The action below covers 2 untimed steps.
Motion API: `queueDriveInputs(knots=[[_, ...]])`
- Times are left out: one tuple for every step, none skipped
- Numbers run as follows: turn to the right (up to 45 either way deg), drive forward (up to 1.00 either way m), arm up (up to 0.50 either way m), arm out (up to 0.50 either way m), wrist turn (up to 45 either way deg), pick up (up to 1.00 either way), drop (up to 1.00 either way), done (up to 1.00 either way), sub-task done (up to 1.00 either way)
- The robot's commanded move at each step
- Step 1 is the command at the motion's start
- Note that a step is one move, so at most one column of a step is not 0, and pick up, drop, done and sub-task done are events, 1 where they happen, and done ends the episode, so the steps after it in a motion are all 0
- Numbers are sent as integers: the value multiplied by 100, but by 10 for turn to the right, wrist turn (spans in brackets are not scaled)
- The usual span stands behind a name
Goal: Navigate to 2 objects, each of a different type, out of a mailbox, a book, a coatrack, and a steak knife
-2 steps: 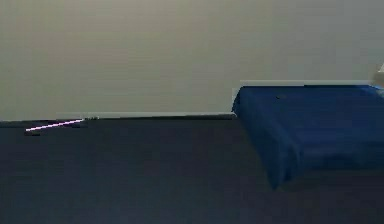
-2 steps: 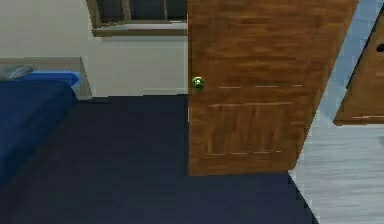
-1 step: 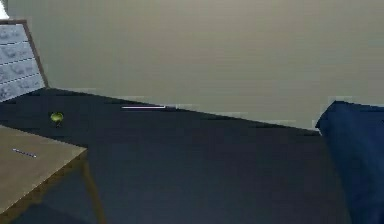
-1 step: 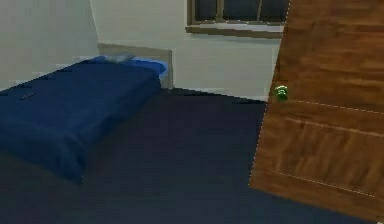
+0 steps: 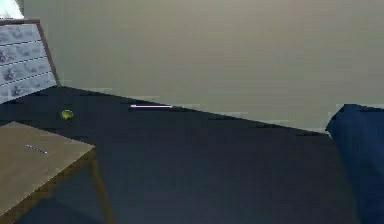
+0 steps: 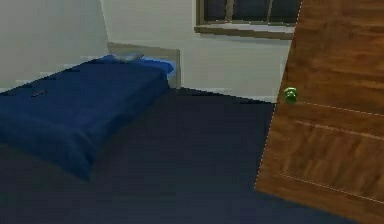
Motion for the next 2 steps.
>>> queueDriveInputs(knots=[[450,0,0,0,0,0,0,0,0],[450,0,0,0,0,0,0,0,0]])
